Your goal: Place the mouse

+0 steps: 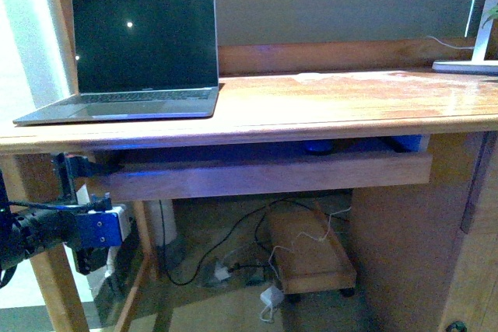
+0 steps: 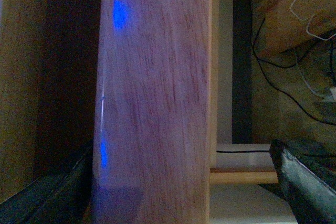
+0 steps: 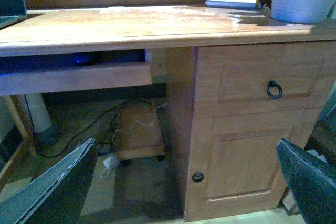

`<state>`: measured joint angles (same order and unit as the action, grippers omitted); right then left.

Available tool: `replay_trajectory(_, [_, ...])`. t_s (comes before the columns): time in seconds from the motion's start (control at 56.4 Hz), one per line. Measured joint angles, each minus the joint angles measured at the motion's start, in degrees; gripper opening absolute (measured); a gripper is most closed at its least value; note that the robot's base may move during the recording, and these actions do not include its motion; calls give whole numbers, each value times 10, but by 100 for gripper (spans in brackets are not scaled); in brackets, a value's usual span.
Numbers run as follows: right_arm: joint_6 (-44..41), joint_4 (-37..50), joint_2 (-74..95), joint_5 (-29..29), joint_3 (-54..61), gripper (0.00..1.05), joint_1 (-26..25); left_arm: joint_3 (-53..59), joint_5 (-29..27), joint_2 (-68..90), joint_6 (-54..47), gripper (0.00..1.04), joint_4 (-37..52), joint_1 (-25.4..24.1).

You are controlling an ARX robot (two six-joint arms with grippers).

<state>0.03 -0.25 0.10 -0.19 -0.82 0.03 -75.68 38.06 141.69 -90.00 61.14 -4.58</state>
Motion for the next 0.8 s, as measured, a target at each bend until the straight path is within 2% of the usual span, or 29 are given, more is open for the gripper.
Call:
replay_trajectory(0.231, [0,0,0,0,0,104,0,-40,3,23,-2,97,-16,7])
replay_trajectory(0.373, [0,0,0,0,0,104,0,-58,-10,26,9,97,-60,12])
replay_trajectory(0.586, [0,0,0,0,0,104,0,-35,-40,-31,57,97,-195,26])
replay_trajectory(0.692, [0,0,0,0,0,104,0,-9,-51,-87,129,97,-295,37])
replay_trajectory(0.799, [0,0,0,0,0,104,0,6,-51,-121,175,97,-353,44])
